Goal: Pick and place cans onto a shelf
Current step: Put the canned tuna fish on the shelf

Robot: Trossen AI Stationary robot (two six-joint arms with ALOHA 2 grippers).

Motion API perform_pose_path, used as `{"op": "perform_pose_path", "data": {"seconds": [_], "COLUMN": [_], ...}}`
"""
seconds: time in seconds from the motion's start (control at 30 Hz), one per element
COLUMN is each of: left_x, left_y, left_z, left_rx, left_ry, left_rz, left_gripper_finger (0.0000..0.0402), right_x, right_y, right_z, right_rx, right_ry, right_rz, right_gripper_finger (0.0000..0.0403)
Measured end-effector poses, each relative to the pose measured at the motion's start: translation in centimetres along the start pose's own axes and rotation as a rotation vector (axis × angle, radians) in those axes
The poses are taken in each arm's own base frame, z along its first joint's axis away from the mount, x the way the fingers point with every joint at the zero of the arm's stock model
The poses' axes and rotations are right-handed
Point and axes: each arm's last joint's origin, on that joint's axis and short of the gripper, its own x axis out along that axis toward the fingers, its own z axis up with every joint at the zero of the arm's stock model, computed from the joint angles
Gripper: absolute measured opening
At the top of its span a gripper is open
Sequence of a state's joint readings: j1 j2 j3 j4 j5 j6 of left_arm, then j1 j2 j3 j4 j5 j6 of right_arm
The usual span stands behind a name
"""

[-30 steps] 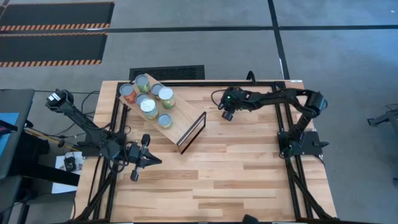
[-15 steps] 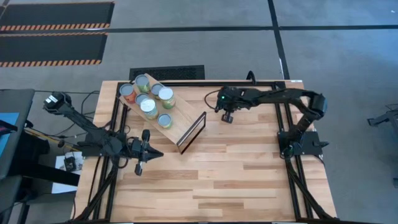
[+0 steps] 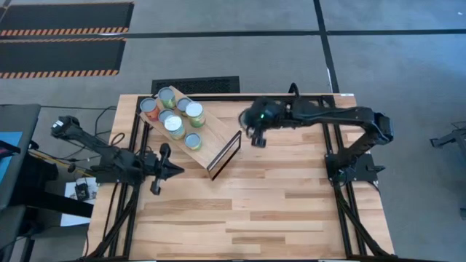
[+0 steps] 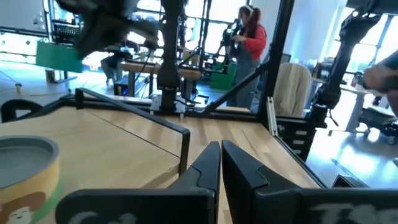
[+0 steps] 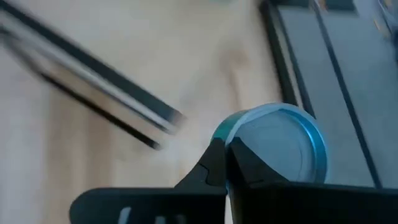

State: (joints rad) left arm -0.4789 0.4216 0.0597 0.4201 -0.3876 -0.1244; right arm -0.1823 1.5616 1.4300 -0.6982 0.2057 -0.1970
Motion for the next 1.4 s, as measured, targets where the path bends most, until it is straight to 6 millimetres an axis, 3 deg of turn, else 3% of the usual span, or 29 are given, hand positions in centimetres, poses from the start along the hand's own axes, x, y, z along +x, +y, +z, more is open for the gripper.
{"op": "perform_pose_path", "data": {"seconds": [0.2, 0.37, 0.6, 0.87, 1.4], "left_x": [-0.6, -0.7, -0.8, -0.8, -0.8], "left_y": [0.3, 0.5, 0.6, 0.6, 0.6], "left_z": [0.1, -0.1, -0.4, -0.4, -0.4], "left_rx": [-0.001, 0.024, 0.035, 0.036, 0.040], "left_ry": [-0.004, 0.017, 0.048, 0.049, 0.050], "left_rz": [0.017, 0.056, 0.090, 0.090, 0.090], "left_gripper_finger": [0.0005, 0.0005, 0.0005, 0.0005, 0.0005], "right_x": [0.0, 2.5, 7.3, 10.1, 11.0], "right_y": [4.2, 5.9, 5.1, 3.7, 3.6], "right_z": [4.1, 6.7, 8.7, 9.2, 9.3], "right_rx": [-0.187, -0.283, -0.281, -0.227, -0.180], "right_ry": [-0.083, -0.105, -0.066, -0.039, -0.056], "right_rz": [0.086, 0.120, 0.159, 0.174, 0.160], "right_gripper_finger": [0.0007, 0.0007, 0.0008, 0.0015, 0.0064]}}
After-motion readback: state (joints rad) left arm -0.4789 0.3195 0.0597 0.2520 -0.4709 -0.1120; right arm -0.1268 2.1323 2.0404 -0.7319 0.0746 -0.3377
